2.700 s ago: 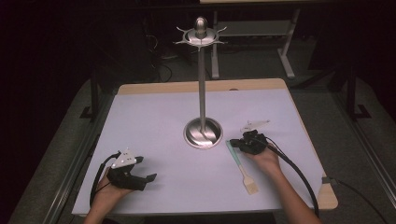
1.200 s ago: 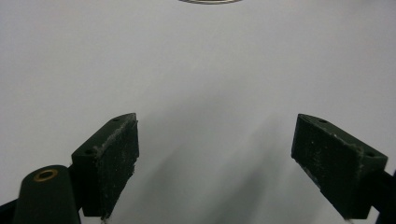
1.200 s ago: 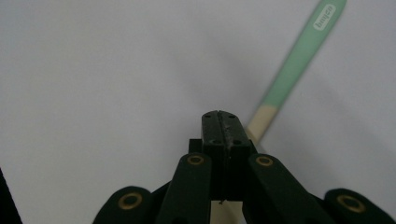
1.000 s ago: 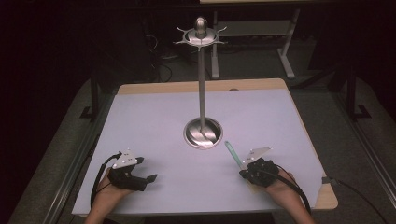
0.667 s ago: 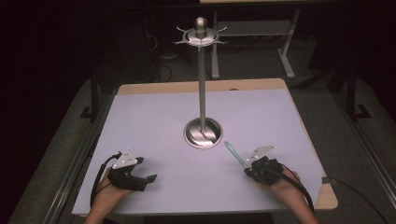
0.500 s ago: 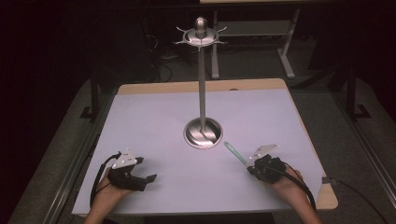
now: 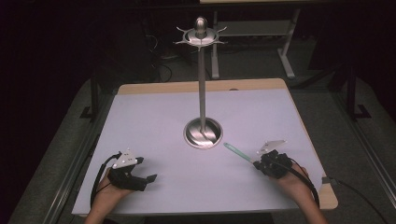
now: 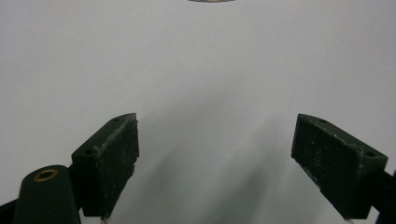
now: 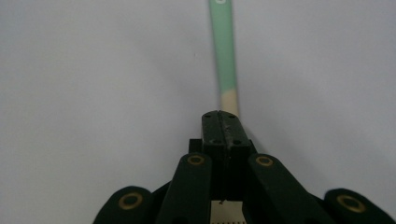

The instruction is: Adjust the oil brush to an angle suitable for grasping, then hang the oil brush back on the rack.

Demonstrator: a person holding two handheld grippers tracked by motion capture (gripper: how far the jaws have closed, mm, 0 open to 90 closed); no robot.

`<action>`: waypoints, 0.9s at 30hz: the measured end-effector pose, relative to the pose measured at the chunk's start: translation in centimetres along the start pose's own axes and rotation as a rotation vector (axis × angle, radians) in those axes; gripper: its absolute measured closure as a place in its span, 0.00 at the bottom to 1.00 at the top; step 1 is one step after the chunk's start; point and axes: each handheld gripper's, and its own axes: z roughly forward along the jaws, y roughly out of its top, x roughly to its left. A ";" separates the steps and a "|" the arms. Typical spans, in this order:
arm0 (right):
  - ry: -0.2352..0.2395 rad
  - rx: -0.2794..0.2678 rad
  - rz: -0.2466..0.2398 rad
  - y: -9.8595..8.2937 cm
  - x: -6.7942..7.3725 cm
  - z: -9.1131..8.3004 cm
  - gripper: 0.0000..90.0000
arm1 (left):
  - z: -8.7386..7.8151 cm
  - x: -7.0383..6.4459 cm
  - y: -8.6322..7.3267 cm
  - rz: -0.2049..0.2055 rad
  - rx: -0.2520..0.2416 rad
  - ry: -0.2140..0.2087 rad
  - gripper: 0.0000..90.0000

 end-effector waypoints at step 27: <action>0.064 0.043 0.030 4.0 -1.7 0.0 0.76 | 0.0 -0.2 0.0 -0.022 -0.013 -0.005 0.16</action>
